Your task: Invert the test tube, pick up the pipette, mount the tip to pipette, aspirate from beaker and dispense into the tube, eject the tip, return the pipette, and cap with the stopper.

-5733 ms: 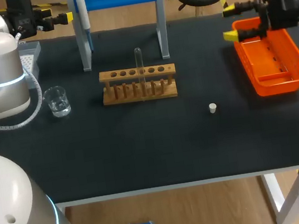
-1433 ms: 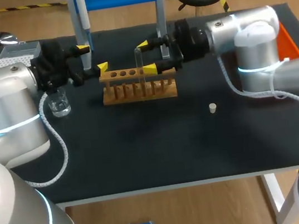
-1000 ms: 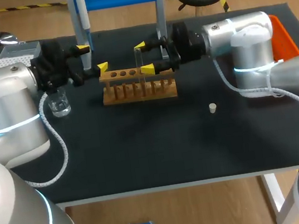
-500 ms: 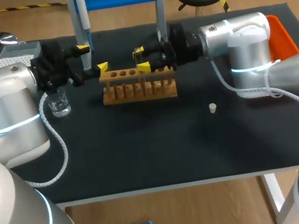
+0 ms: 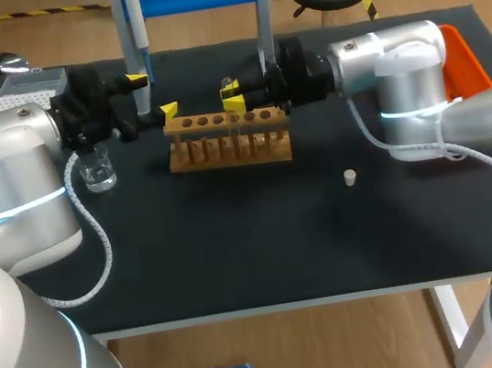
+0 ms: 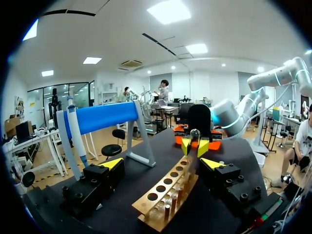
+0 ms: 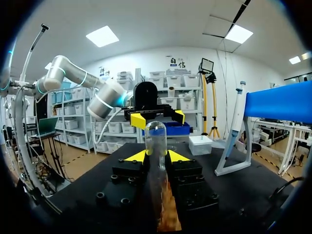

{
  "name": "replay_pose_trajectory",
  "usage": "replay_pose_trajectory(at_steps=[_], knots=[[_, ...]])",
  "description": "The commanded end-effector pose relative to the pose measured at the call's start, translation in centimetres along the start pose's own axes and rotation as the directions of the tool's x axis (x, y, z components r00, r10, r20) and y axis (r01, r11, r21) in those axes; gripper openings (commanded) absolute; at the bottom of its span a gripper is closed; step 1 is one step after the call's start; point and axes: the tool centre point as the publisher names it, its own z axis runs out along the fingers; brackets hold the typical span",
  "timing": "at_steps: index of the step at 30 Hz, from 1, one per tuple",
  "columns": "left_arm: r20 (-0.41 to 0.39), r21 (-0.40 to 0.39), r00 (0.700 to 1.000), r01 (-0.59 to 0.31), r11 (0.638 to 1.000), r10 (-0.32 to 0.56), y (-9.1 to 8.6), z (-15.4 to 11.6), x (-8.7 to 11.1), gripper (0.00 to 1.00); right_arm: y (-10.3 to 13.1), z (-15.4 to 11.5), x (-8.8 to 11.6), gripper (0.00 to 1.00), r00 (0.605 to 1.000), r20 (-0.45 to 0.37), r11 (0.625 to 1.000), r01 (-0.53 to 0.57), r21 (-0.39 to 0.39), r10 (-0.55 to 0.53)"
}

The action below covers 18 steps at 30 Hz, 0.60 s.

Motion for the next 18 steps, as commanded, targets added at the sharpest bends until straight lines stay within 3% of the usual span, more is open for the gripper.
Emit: replay_pose_trajectory(at_steps=[1,18], knots=[[0.006,0.003,1.0,-0.001,1.0,0.001,0.1,0.1,0.1,1.0,0.3,-0.3,0.3,0.0,1.0,0.003,1.0,-0.001,-0.001,0.001],[0.006,0.003,1.0,-0.001,1.0,0.001,0.1,0.1,0.1,1.0,1.9,-0.7,0.5,0.0,1.0,0.01,1.0,0.017,0.012,-0.017]])
